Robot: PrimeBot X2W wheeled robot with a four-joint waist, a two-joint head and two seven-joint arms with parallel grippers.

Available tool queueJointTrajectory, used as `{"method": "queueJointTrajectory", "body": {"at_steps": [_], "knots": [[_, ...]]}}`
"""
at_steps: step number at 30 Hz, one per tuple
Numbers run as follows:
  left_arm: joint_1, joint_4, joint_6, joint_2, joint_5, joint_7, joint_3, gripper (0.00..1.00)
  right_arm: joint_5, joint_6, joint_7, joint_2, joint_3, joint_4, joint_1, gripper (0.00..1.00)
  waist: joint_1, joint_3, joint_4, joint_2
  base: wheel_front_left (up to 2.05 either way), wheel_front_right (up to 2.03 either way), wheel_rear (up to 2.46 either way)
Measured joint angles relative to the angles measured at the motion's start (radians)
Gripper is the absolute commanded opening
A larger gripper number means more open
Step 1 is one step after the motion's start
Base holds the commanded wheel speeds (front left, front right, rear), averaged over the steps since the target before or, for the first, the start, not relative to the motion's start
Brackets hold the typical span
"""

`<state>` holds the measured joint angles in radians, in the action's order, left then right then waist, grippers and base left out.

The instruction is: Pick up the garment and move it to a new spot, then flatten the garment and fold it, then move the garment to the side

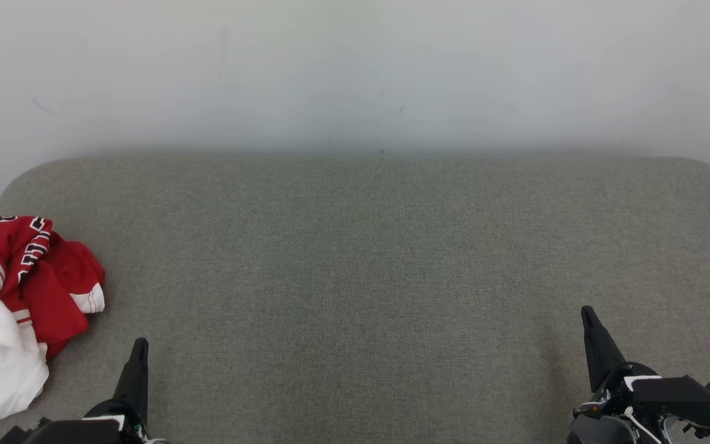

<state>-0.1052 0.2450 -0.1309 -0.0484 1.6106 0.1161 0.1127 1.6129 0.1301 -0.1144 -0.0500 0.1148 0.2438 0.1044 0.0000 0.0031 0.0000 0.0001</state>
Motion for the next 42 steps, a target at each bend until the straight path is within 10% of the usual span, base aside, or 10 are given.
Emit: {"method": "queueJointTrajectory", "body": {"at_steps": [19,20,21,22,23,42], "knots": [[0.0,0.0,0.0,0.0,0.0,0.0,0.0,0.0,0.0,0.0,0.0,0.0,0.0,0.0,0.0,0.0,0.0,0.0,0.0,0.0,0.0,0.0,0.0],[0.003,0.006,0.0,0.001,0.0,0.0,-0.001,1.0,0.0,0.0,0.0,0.001,0.0,0.006,-0.005,1.0,0.0,0.0,0.0,0.0,0.0,0.0,0.0],[0.009,0.014,0.0,0.003,0.0,0.0,-0.002,1.0,0.0,-0.001,0.0,0.001,0.0,0.013,-0.009,1.0,0.0,0.0,0.0,0.0,0.0,0.0,0.0],[0.017,0.022,0.0,0.005,0.0,0.0,-0.003,0.0,0.0,-0.002,0.0,0.003,-0.001,0.024,-0.016,0.0,0.0,0.0,0.0,0.0,0.0,0.0,0.0],[0.026,0.031,0.0,0.007,0.0,0.0,-0.004,1.0,0.0,-0.003,0.0,0.003,-0.001,0.033,-0.025,1.0,0.0,0.0,0.0,0.0,0.0,0.0,0.0],[0.039,0.029,0.0,0.008,-0.203,-0.082,-0.01,1.0,-0.15,-0.005,0.083,-0.02,-0.065,0.025,-0.038,1.0,0.0,0.003,-0.001,0.0,0.0,0.0,0.0]]}}
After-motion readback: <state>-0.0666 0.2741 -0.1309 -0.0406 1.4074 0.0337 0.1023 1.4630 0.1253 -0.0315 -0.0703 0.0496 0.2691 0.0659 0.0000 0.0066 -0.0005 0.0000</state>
